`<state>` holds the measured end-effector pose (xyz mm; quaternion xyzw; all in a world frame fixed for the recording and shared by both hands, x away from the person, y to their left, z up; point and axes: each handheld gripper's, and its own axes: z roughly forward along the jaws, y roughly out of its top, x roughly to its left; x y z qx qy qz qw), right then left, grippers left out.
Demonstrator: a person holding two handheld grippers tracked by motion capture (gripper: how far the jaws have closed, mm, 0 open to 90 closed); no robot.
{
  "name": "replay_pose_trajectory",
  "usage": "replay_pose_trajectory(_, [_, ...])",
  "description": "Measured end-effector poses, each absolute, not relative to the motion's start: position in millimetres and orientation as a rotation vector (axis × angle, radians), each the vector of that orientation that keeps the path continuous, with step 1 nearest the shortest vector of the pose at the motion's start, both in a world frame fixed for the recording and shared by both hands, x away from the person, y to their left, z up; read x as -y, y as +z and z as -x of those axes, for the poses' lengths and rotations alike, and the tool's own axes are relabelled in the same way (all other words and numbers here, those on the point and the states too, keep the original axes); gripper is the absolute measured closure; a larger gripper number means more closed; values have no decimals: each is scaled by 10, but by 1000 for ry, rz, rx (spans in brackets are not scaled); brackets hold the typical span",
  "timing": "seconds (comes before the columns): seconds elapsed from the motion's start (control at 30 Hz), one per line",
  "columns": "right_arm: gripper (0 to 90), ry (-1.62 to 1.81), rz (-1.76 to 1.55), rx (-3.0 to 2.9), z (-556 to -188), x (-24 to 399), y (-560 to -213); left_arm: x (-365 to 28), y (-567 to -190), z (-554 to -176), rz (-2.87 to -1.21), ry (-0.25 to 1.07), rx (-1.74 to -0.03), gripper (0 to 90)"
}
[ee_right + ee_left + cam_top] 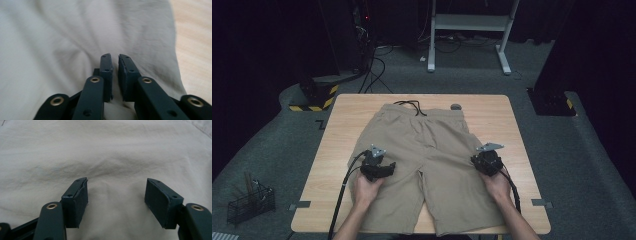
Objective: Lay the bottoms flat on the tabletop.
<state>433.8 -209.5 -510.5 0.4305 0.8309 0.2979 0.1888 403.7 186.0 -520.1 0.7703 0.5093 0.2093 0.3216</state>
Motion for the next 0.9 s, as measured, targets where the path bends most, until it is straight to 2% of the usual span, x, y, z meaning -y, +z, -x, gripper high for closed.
replay_pose_trajectory(0.07, [804,807,-1161,-2382,-4266,2055,-5076,-1833,-5206,-4032,-2019,553,-1332,348])
replay_pose_trajectory(0.13, [718,839,-1156,-2353,-4252,2024,-5046,-1821,-5217,-4011,-2010,562,-1324,345])
replay_pose_trajectory(0.2, [697,870,-1173,-2334,-4278,2011,-5031,-1815,-5224,-3992,-1998,559,-1326,346])
replay_pose_trajectory(0.23, [655,914,-1206,-2317,-4351,1967,-5023,-1818,-5225,-3953,-1992,549,-1317,347])
replay_pose_trajectory(0.33, [644,902,-1221,-2351,-4445,1854,-5096,-1817,-5224,-3901,-1992,534,-1306,353])
replay_pose_trajectory(0.43, [671,926,-1215,-2355,-4423,1814,-5134,-1794,-5235,-3796,-1991,532,-1281,353])
replay_pose_trajectory(0.57, [672,948,-1155,-2411,-4168,1792,-5131,-1671,-5223,-3586,-2024,500,-1236,345])
replay_pose_trajectory(0.67, [671,974,-1093,-2438,-3898,1777,-5146,-1637,-5192,-3555,-2008,417,-1250,349])
replay_pose_trajectory(0.7, [671,974,-1093,-2438,-3898,1777,-5146,-1637,-5192,-3555,-2008,417,-1250,356])
replay_pose_trajectory(0.73, [662,974,-1053,-2479,-3746,1770,-5134,-1641,-5168,-3574,-1987,411,-1254,357])
replay_pose_trajectory(0.9, [617,985,-1037,-2513,-3698,1838,-5032,-1727,-5152,-3673,-1929,453,-1300,362])
